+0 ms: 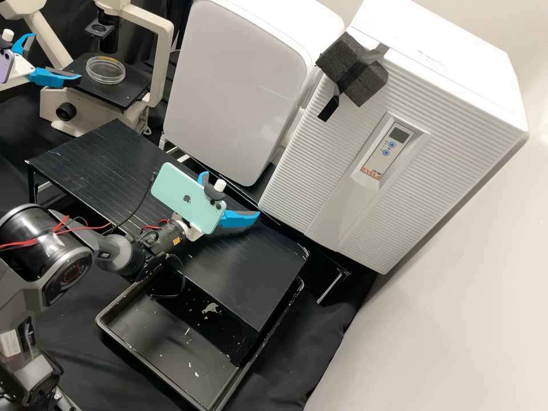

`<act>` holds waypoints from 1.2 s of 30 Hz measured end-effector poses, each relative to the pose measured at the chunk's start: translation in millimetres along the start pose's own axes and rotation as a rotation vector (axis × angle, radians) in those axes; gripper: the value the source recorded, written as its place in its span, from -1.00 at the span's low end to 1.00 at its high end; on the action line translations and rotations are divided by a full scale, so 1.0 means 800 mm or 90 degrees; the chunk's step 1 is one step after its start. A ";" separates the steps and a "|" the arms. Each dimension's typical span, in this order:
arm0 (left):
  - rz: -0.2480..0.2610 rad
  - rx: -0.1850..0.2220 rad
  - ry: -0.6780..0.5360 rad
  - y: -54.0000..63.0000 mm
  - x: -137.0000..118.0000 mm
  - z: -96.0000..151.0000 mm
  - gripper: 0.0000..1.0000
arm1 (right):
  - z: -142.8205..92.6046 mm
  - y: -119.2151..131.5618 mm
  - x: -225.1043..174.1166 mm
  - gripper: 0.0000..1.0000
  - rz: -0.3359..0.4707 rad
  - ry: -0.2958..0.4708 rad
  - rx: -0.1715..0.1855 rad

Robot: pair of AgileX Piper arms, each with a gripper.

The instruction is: Place the petri dish on the bench

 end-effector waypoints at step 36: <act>-0.032 -0.023 -0.077 0.009 0.072 0.027 1.00 | 0.000 0.000 0.000 1.00 0.000 0.000 0.000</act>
